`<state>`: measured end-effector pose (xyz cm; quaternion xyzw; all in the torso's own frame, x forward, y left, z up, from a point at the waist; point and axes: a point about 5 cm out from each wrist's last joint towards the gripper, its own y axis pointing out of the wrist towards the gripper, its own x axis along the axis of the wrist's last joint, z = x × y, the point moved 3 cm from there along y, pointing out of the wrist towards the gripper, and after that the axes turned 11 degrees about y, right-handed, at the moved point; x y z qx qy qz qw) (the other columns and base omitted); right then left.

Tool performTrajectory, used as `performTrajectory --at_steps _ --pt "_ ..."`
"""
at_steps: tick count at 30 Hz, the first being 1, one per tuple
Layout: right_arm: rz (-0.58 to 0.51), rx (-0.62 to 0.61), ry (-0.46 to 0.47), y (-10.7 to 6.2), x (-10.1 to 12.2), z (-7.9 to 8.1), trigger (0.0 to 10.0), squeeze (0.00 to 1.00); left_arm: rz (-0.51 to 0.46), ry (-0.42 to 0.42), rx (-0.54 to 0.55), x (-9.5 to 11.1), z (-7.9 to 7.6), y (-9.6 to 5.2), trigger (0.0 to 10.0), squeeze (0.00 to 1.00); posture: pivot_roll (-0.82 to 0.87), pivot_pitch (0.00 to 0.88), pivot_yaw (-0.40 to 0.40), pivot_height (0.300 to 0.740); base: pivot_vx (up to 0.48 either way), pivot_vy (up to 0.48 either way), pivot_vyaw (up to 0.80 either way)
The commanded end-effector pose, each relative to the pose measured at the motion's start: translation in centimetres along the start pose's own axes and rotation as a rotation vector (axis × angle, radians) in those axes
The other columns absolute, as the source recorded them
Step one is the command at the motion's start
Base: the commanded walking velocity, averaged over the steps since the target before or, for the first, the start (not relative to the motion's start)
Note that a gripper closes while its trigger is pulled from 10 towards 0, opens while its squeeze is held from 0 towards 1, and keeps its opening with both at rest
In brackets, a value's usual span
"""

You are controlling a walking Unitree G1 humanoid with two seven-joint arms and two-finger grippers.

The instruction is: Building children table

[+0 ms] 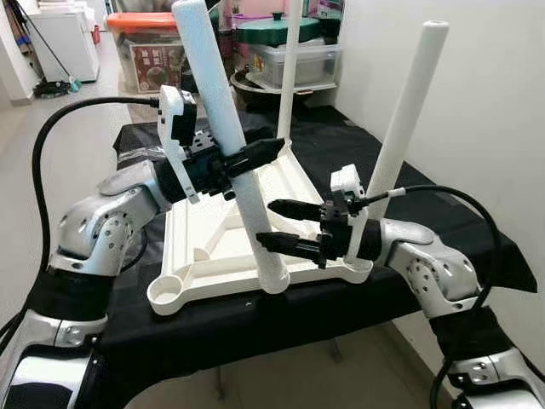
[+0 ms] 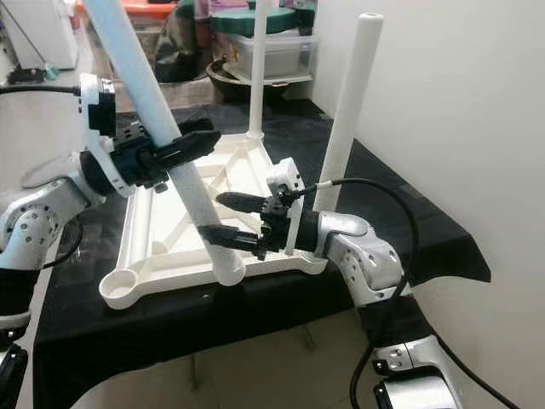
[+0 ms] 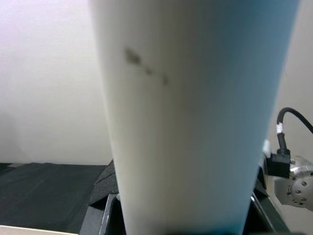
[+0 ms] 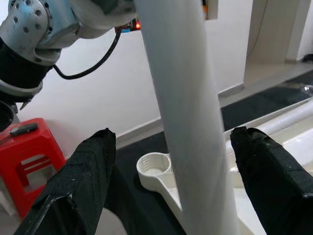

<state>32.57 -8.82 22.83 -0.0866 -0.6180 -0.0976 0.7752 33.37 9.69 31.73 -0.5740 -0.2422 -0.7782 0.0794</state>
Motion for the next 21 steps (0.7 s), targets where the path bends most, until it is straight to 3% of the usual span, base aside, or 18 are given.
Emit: performTrajectory --at_steps 1,14,21 --pt "0.052 -0.011 0.012 0.9 -0.6 0.0 10.0 0.00 -0.011 0.005 -0.003 0.0 0.1 0.5 10.0 0.00 0.11 0.040 -0.026 0.740 0.000 0.000 0.00" --pt "0.062 -0.100 0.040 3.3 -1.4 -1.1 10.0 0.00 -0.048 -0.041 -0.058 -0.9 -1.3 2.8 10.0 0.00 0.11 0.051 -0.024 0.740 0.000 0.000 0.00" --pt "0.085 -0.109 0.034 3.6 -1.7 -1.3 10.0 0.00 -0.053 -0.038 -0.056 -0.8 -1.0 3.0 10.0 0.00 0.11 0.052 -0.026 0.740 0.000 0.000 0.00"
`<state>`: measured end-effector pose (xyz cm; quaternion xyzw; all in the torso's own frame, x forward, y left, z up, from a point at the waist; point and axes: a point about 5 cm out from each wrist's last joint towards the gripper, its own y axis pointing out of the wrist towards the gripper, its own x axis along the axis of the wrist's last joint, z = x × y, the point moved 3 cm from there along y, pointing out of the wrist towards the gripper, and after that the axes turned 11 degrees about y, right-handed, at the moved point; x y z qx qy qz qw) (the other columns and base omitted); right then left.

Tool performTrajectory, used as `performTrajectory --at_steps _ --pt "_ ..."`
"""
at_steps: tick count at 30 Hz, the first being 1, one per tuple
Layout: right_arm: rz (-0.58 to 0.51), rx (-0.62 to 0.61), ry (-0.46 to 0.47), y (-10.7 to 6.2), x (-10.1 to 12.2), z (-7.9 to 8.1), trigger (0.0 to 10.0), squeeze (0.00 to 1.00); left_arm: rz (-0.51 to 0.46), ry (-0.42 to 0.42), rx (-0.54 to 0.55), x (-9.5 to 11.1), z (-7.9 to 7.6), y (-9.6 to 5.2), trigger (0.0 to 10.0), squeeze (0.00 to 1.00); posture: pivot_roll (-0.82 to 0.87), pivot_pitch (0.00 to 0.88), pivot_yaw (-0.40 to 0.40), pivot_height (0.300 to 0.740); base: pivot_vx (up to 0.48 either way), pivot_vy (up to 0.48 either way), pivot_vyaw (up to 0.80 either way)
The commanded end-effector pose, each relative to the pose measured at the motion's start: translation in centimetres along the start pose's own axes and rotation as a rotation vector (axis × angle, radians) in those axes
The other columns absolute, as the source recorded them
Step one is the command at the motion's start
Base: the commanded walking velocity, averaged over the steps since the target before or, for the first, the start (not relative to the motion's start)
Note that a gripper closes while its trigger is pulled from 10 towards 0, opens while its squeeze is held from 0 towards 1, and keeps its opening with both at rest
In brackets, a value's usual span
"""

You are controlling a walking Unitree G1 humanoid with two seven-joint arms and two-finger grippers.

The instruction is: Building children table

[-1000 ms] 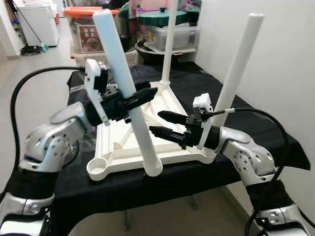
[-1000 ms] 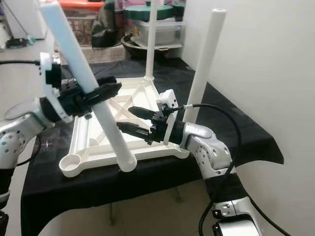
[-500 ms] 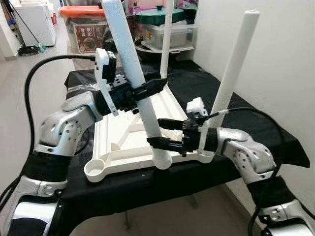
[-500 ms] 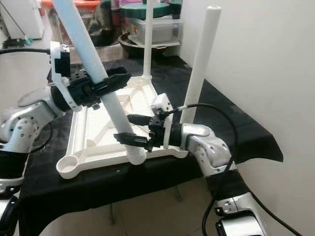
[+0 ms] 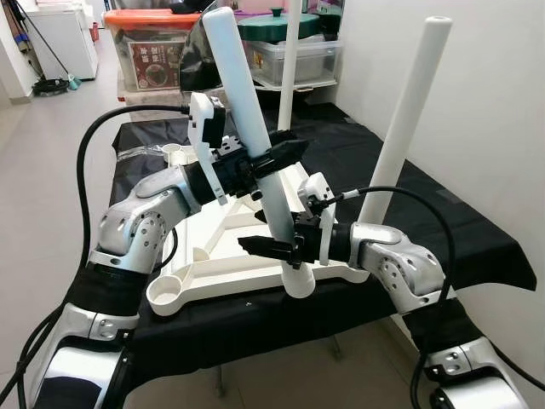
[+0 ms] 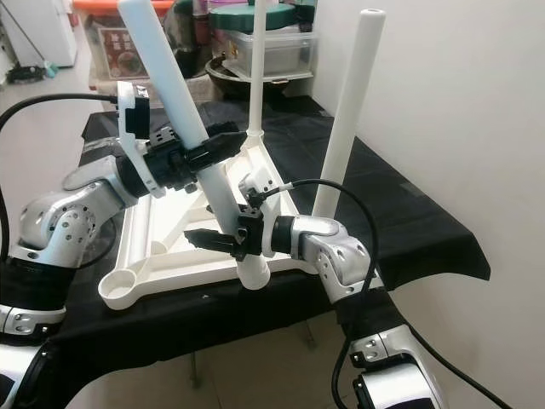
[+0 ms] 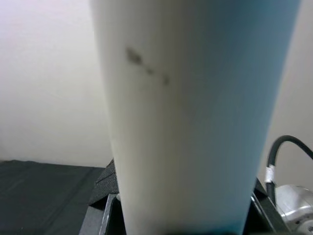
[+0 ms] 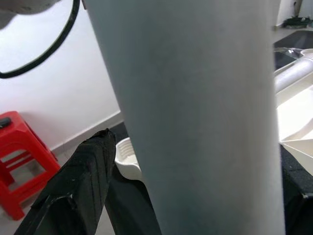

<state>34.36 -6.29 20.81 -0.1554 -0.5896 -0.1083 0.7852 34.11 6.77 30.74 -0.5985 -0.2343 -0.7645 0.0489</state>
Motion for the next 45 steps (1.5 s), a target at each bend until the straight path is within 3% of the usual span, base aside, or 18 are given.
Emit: performTrajectory --at_steps 1,28,29,31,32,45 --pt "0.010 0.014 -0.012 0.6 0.1 0.3 10.0 0.00 -0.027 0.030 -0.013 0.8 -0.1 0.4 10.0 0.00 0.11 0.052 -0.026 0.740 0.000 0.000 0.00" --pt "0.083 -0.064 -0.063 1.5 -0.9 -0.9 10.0 0.00 -0.060 0.073 0.005 1.9 0.9 1.0 10.0 0.00 0.11 0.042 -0.023 0.740 0.000 0.000 0.00" --pt "0.066 -0.072 -0.064 1.7 -0.5 -1.0 7.4 0.00 -0.065 0.068 0.002 1.8 0.8 1.1 10.0 0.00 0.10 0.038 -0.020 0.740 0.000 0.000 0.00" --pt "0.066 -0.072 -0.064 1.7 -0.5 -1.0 7.4 0.00 -0.065 0.068 0.002 1.8 0.8 1.1 10.0 0.00 0.10 0.038 -0.020 0.740 0.000 0.000 0.00" --pt "0.048 -0.074 -0.066 1.9 -0.1 -1.0 0.0 0.00 -0.067 0.063 0.000 1.6 0.7 1.2 10.0 0.00 0.10 0.040 -0.019 0.740 0.000 0.000 0.00" --pt "0.006 -0.064 -0.066 2.0 0.7 -0.7 0.0 0.00 -0.065 0.043 0.009 1.3 0.6 1.2 10.0 0.00 0.10 0.020 -0.015 0.740 0.000 0.000 0.00"
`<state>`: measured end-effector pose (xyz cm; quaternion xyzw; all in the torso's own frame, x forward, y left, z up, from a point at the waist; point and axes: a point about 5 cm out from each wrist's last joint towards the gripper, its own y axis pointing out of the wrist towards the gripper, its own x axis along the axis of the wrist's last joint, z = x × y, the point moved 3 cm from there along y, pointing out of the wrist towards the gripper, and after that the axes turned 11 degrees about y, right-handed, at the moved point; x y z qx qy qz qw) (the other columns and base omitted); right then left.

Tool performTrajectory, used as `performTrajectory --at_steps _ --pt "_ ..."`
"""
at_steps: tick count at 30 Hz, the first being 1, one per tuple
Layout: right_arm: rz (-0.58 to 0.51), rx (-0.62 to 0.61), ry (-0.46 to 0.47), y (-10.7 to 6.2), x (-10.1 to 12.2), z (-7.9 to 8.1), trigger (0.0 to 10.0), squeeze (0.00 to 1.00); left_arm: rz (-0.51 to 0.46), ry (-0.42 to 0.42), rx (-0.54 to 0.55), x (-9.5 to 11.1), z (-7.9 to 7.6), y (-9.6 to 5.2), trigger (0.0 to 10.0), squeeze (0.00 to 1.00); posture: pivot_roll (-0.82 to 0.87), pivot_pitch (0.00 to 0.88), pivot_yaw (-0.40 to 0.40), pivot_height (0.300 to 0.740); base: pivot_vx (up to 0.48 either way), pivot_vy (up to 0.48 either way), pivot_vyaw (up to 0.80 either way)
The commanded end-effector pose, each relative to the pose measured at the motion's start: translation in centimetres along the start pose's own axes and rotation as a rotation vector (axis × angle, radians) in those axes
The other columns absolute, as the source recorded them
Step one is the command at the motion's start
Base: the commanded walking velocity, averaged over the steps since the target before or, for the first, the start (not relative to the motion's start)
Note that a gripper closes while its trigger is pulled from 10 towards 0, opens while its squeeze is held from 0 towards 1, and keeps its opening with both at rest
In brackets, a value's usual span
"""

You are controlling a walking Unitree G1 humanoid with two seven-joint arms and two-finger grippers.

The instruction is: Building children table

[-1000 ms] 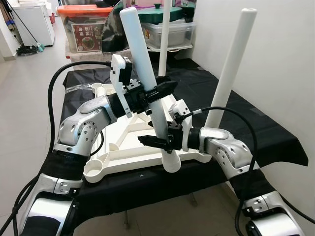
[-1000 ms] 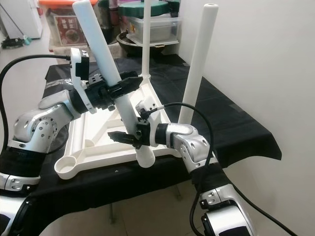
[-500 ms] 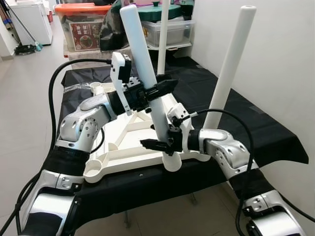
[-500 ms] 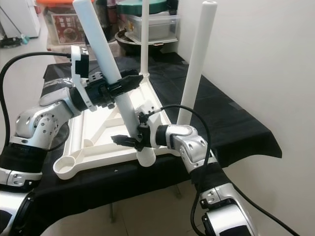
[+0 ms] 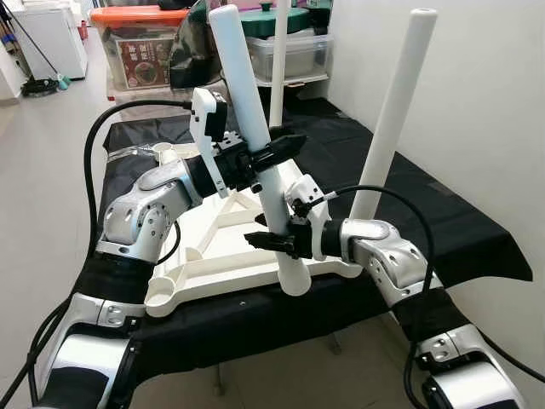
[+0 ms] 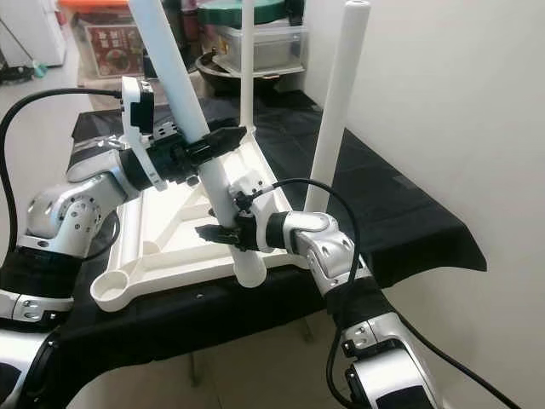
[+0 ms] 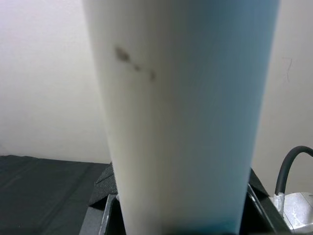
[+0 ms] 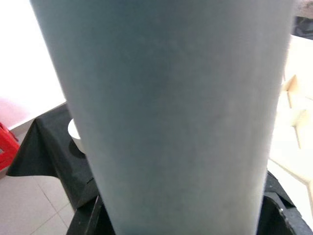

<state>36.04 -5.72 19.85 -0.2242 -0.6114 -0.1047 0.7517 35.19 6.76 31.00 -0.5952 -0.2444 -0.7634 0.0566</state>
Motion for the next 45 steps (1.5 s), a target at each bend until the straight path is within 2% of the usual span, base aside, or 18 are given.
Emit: performTrajectory --at_steps 1,5,6,8,16,17,26,29,31,34,37,39,42,43,44,45 --pt "-0.080 0.054 0.029 0.5 1.4 0.9 0.0 0.00 -0.056 0.029 -0.012 1.2 -0.4 0.7 10.0 0.00 0.10 0.018 -0.015 0.740 0.000 0.000 0.00" --pt "-0.099 0.065 0.032 0.4 1.7 1.1 0.0 0.00 -0.040 0.025 -0.005 1.0 -0.3 0.6 10.0 0.00 0.10 0.015 -0.014 0.740 0.000 0.000 0.00" --pt "-0.105 0.066 0.035 0.3 1.8 1.1 0.0 0.00 -0.027 0.024 0.009 0.8 -0.1 0.5 10.0 1.00 0.10 0.011 -0.014 0.740 0.000 0.000 0.00" --pt "-0.115 0.066 0.038 0.2 1.9 1.1 0.0 0.00 -0.022 0.009 0.006 0.6 -0.1 0.4 10.0 1.00 0.10 0.009 -0.013 0.740 0.000 0.000 0.00" --pt "-0.134 0.072 0.047 -0.1 2.2 1.1 0.0 0.00 -0.025 0.034 0.042 0.8 0.2 0.3 10.0 1.00 0.09 0.001 -0.013 0.740 0.000 0.000 0.00" --pt "-0.139 0.072 0.044 -0.2 2.4 1.0 0.0 0.00 -0.036 0.048 0.042 1.2 0.3 0.2 10.0 0.00 0.10 0.000 -0.017 0.740 0.000 0.000 0.00" --pt "-0.207 0.026 0.047 -1.2 3.9 -0.1 0.0 0.00 -0.120 0.097 0.192 4.0 2.1 -1.4 10.0 0.00 0.10 0.002 -0.017 0.740 0.000 0.000 0.00" --pt "-0.319 -0.073 0.069 -2.1 5.9 -1.6 0.0 0.00 -0.199 0.088 0.316 5.8 3.0 -3.0 10.0 0.00 0.10 0.005 -0.020 0.740 0.000 0.000 0.00" --pt "-0.347 -0.100 0.080 -2.3 6.3 -1.9 0.0 0.00 -0.211 0.086 0.344 6.0 3.2 -3.4 10.0 0.00 0.10 0.006 -0.021 0.740 0.000 0.000 0.00" --pt "-0.458 -0.156 0.107 -3.2 8.4 -2.8 0.0 0.00 -0.199 0.098 0.389 5.9 3.3 -4.6 10.0 0.00 0.11 0.012 -0.028 0.740 0.000 0.000 0.00" --pt "-0.505 -0.167 0.112 -3.6 9.2 -2.9 0.0 0.00 -0.195 0.103 0.405 5.8 3.3 -5.1 10.0 0.00 0.11 0.012 -0.028 0.740 0.000 0.000 0.00" --pt "-0.613 -0.162 0.128 -4.4 10.8 -2.7 0.0 0.00 -0.146 0.124 0.465 4.6 2.8 -6.9 10.0 0.00 0.11 0.016 -0.033 0.740 0.000 0.000 0.00" --pt "-0.637 -0.155 0.136 -4.6 11.1 -2.6 0.0 0.00 -0.135 0.117 0.481 4.1 2.5 -7.3 10.0 0.00 0.11 0.017 -0.033 0.740 0.000 0.000 0.00" --pt "-0.649 -0.148 0.141 -4.6 11.2 -2.5 0.0 0.00 -0.080 0.141 0.472 3.0 1.8 -7.4 10.0 0.00 0.11 0.019 -0.035 0.740 0.000 0.000 0.00" --pt "-0.649 -0.148 0.141 -4.6 11.2 -2.5 0.0 0.00 -0.080 0.141 0.472 3.0 1.8 -7.4 10.0 0.00 0.11 0.019 -0.035 0.740 0.000 0.000 0.00" --pt "-0.656 -0.117 0.141 -4.5 11.2 -1.7 0.0 0.00 0.026 0.185 0.446 0.6 0.2 -7.4 10.0 0.00 0.11 0.022 -0.035 0.740 0.000 0.000 0.00"
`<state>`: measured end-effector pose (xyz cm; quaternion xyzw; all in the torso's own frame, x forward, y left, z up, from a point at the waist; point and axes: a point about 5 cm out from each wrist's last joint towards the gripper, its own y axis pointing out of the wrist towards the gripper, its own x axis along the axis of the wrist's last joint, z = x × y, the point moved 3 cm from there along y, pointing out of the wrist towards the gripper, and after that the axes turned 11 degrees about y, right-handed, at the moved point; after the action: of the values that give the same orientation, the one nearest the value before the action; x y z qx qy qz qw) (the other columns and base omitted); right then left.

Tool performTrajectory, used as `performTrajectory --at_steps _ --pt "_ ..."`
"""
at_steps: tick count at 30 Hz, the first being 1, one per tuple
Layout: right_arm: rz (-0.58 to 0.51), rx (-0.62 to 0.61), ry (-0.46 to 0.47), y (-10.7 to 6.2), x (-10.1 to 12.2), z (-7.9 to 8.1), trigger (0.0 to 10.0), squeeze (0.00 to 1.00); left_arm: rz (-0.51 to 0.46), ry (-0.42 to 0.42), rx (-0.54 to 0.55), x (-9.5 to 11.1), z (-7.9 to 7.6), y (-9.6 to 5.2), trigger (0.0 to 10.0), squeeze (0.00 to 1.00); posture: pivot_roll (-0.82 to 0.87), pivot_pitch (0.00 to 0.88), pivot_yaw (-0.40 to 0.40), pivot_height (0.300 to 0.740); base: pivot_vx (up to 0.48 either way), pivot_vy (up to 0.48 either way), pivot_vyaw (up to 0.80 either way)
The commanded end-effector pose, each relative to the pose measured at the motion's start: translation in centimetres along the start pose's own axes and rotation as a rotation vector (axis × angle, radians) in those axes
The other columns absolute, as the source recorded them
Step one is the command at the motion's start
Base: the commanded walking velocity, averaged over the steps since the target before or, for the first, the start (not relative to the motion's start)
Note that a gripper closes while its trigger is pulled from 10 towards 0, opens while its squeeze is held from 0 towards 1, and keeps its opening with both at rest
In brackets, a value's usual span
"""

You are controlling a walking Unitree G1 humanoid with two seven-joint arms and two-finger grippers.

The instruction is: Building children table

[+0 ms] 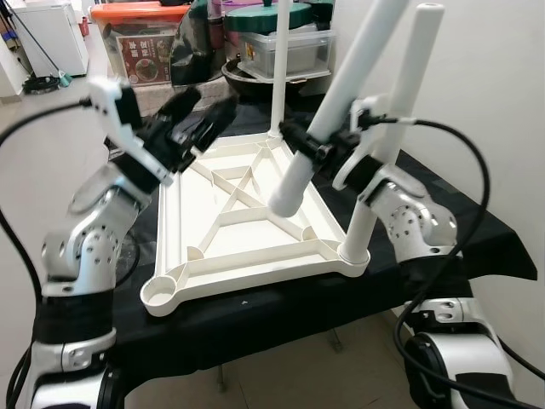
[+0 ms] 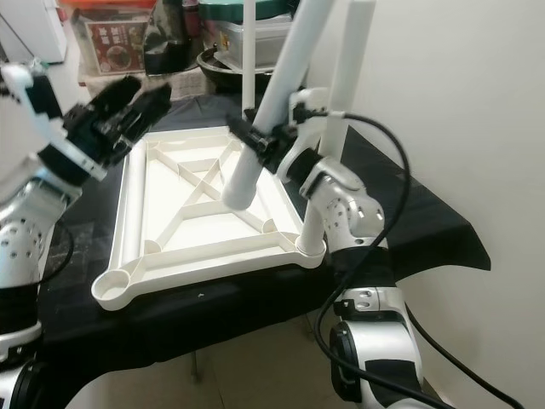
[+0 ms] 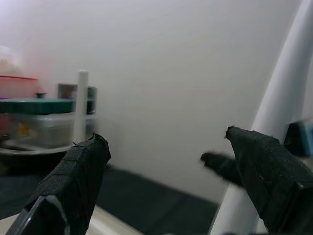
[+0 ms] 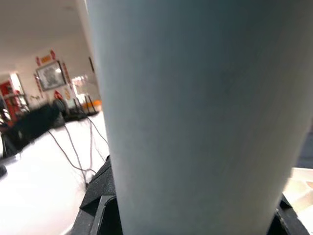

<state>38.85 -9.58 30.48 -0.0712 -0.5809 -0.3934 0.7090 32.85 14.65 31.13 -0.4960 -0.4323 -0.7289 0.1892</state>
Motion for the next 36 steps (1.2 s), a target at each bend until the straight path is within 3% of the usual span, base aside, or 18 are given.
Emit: performTrajectory --at_steps 1,3,4,5,6,12,13,16,17,22,36 --pt "-0.026 0.039 -0.003 0.2 0.5 1.0 0.0 0.00 0.080 0.049 -0.040 -1.6 -1.4 -0.5 10.0 0.00 0.11 0.022 -0.035 0.740 0.000 0.000 0.00" --pt "-0.027 0.052 0.002 0.2 0.5 1.3 0.0 0.00 0.112 0.069 -0.053 -2.4 -2.2 -0.9 10.0 0.00 0.11 0.024 -0.035 0.740 0.000 0.000 0.00" --pt "-0.028 0.064 0.009 0.3 0.3 1.7 0.0 0.00 0.147 0.076 -0.053 -3.3 -2.8 -1.4 10.0 1.00 0.11 0.026 -0.037 0.740 0.000 0.000 0.00" --pt "-0.028 0.064 0.009 0.3 0.3 1.7 0.0 0.00 0.147 0.076 -0.053 -3.3 -2.8 -1.4 10.0 1.00 0.11 0.026 -0.037 0.740 0.000 0.000 0.00" --pt "-0.030 0.087 0.030 0.4 0.0 2.6 0.0 0.00 0.229 0.131 -0.127 -5.3 -4.8 -2.5 10.0 1.00 0.11 0.030 -0.036 0.740 0.000 0.000 0.00" --pt "-0.020 0.106 0.062 0.5 -0.7 3.4 0.0 0.00 0.294 0.213 -0.179 -7.0 -6.5 -3.2 10.0 1.00 0.11 0.032 -0.037 0.740 0.000 0.000 0.00" --pt "-0.013 0.110 0.064 0.4 -1.1 3.6 0.0 0.00 0.305 0.241 -0.182 -7.3 -6.7 -3.3 10.0 0.00 0.11 0.033 -0.037 0.740 0.000 0.000 0.00" --pt "0.000 0.120 0.076 0.4 -1.6 3.9 0.0 0.00 0.319 0.272 -0.166 -7.8 -6.7 -3.5 10.0 0.00 0.11 0.034 -0.035 0.740 0.000 0.000 0.00" --pt "0.017 0.137 0.090 0.3 -2.1 4.5 0.0 0.00 0.338 0.325 -0.121 -8.3 -6.1 -3.5 10.0 0.00 0.10 0.035 -0.038 0.740 0.000 0.000 0.00" --pt "0.036 0.155 0.107 0.1 -2.7 5.1 0.0 0.00 0.350 0.378 -0.062 -8.5 -5.3 -3.5 10.0 0.00 0.11 0.035 -0.038 0.740 0.000 0.000 0.00" --pt "0.067 0.194 0.148 -0.2 -3.8 6.5 0.0 0.00 0.359 0.368 -0.071 -9.7 -6.2 -3.3 10.0 0.00 0.10 0.027 -0.035 0.740 0.000 0.000 0.00"
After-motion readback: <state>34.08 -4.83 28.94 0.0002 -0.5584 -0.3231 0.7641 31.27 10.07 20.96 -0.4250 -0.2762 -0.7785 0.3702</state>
